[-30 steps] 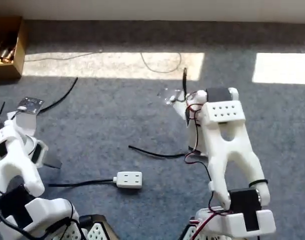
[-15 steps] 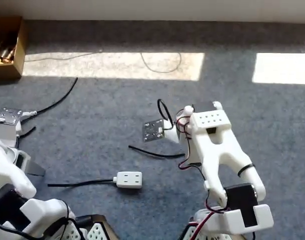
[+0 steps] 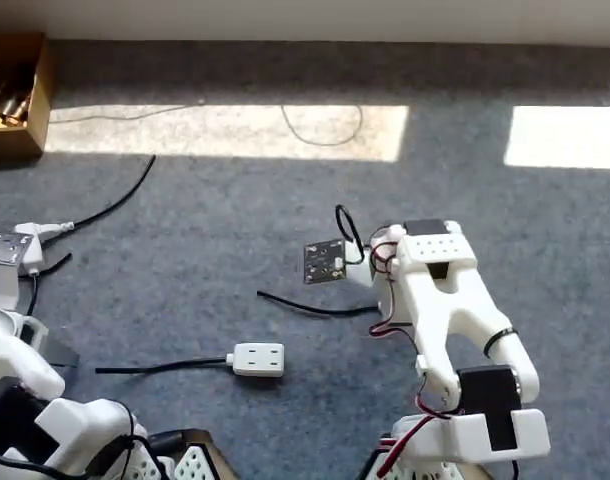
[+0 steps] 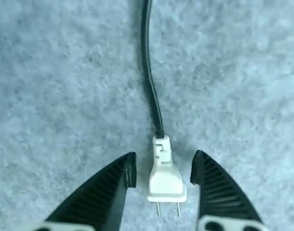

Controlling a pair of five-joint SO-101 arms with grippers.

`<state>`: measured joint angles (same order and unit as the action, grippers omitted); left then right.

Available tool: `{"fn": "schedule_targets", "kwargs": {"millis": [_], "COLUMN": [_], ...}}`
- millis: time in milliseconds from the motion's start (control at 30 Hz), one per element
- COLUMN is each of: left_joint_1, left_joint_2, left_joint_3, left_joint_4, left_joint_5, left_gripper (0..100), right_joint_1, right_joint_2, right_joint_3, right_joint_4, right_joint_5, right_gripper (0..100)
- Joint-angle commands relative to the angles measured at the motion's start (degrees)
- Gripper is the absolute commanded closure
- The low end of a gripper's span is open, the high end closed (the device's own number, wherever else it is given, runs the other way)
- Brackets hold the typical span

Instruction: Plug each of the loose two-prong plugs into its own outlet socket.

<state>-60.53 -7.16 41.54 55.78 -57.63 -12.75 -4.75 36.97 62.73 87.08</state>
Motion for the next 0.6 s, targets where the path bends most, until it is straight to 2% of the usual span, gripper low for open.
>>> {"fn": "schedule_targets", "kwargs": {"millis": [0, 100, 267, 433, 500, 567], "left_joint_1": [-0.22, -0.40, -1.01, -1.19, -1.19, -1.19], "left_joint_2": [-2.07, -2.07, -2.07, -2.07, -2.07, -2.07], "left_joint_3": [-0.22, -0.13, 0.48, 0.48, 0.48, 0.48], "left_joint_4": [-0.35, -0.35, -0.44, -0.35, -0.26, -0.26], "left_joint_5": [-0.35, -0.35, -0.35, -0.35, -0.35, -0.35], "left_gripper": [67, 67, 67, 67, 67, 67], "right_joint_1": [0.66, 0.48, 0.48, 0.40, 0.40, 0.40], "right_joint_2": [-0.04, -0.04, -0.13, -0.13, -0.40, -0.75], "right_joint_3": [-0.13, 2.95, 9.98, 11.38, 11.30, 11.03], "right_joint_4": [-0.84, -2.77, -12.97, -13.67, -13.58, -13.85], "right_joint_5": [0.88, 0.88, 0.70, 0.35, -0.53, -3.87], "right_gripper": [81.4, 81.4, 81.5, 81.7, 85.5, 94.8]}}
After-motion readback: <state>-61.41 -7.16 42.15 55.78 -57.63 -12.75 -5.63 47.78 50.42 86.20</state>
